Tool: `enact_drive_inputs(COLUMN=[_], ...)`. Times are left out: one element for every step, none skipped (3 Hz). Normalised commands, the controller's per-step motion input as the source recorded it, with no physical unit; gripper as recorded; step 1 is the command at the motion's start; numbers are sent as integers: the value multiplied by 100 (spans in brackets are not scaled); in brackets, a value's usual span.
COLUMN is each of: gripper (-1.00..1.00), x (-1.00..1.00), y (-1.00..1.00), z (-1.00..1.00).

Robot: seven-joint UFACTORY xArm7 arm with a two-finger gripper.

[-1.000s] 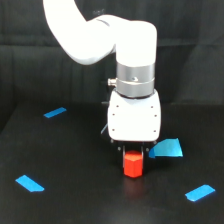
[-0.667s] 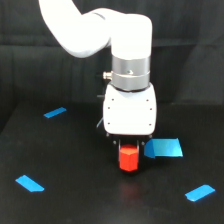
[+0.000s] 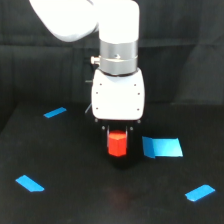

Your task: Pick up the red object from the table

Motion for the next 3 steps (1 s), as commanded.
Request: enact_drive_inputs(gripper=[-97, -99, -93], x=[-35, -20, -7], y=[13, -7, -5], z=[100, 91, 100])
